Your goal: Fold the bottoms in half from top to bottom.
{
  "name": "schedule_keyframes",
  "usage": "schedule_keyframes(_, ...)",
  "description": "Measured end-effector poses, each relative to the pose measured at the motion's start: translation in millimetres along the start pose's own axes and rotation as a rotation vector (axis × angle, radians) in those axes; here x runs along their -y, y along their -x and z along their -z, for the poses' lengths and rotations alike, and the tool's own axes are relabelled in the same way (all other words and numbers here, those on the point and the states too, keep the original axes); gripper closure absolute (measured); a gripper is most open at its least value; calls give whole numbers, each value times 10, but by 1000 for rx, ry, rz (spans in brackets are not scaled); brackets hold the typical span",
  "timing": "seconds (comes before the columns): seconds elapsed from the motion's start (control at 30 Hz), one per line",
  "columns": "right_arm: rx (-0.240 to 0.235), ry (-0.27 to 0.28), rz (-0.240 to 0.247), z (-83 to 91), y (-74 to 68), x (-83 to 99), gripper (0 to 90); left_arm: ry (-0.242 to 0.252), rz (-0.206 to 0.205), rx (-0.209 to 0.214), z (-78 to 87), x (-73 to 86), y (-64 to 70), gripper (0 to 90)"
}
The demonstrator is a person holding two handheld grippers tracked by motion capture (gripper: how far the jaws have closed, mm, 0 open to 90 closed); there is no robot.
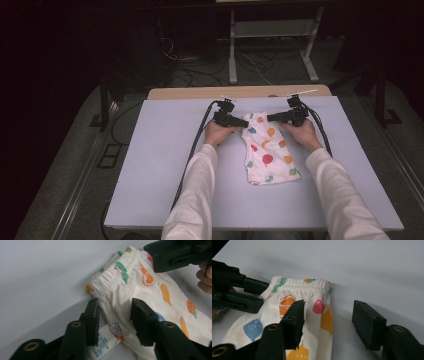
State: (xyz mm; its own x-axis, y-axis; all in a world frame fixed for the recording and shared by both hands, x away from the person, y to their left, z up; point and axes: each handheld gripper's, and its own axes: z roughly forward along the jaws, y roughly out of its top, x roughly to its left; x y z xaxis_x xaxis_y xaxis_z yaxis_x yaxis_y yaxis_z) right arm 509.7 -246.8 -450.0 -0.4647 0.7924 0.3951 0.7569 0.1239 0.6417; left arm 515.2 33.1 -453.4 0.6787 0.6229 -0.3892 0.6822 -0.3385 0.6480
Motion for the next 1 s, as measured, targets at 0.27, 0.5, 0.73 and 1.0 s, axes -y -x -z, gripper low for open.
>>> schedule_keyframes(0.27,-19,-24,-35,-87,-18,26,705,-12,14,27,-36,10,-3,790)
schedule_keyframes(0.5,-8,-29,-31,-99,-49,27,860,0,0,-8,-18,-6,29,885)
schedule_keyframes(0.73,-6,-21,-42,-41,-54,25,867,25,-6,-14,45,-34,81,889)
schedule_keyframes(1.0,-27,34,-64,11,-72,107,868,57,-13,-21,159,-43,163,888)
